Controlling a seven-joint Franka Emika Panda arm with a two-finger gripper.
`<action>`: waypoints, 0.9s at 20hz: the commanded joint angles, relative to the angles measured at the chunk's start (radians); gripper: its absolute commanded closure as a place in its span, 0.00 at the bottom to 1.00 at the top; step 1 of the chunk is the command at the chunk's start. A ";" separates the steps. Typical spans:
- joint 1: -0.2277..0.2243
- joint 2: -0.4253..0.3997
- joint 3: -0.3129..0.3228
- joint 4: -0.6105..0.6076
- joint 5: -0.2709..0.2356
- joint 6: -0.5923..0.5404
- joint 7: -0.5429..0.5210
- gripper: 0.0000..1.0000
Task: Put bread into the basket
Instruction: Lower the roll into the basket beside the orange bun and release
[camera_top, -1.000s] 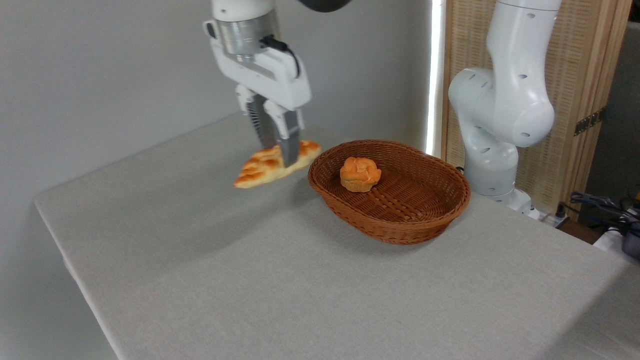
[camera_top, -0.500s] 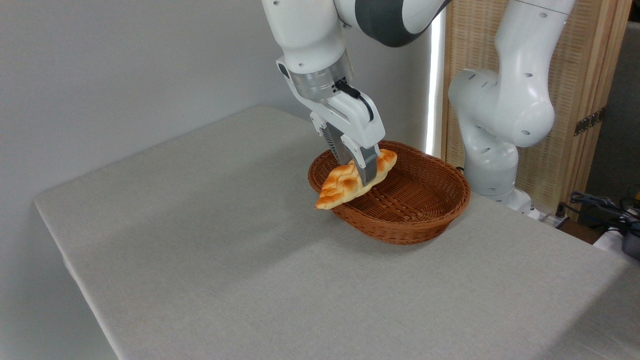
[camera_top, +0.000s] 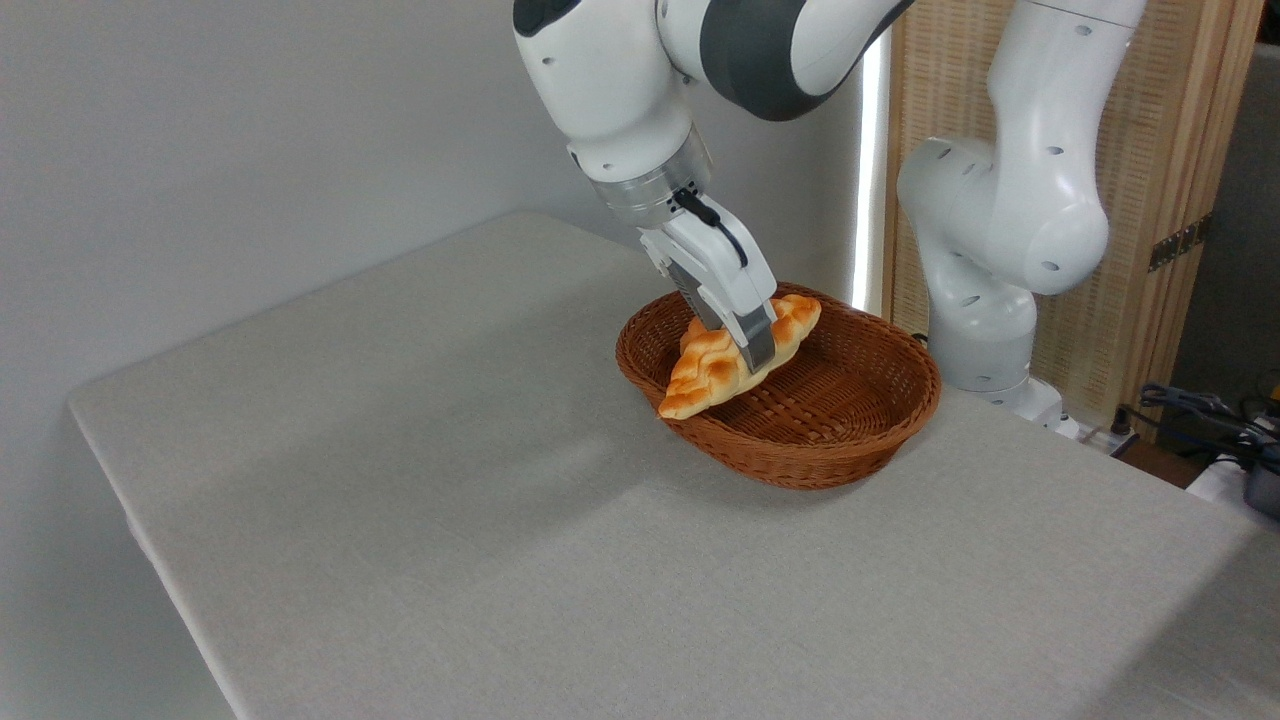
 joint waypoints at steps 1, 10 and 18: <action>-0.021 0.004 0.006 0.007 0.015 -0.023 0.017 0.00; -0.024 0.007 0.003 0.078 -0.002 0.033 0.008 0.00; -0.026 0.142 -0.042 0.308 -0.031 0.217 -0.108 0.00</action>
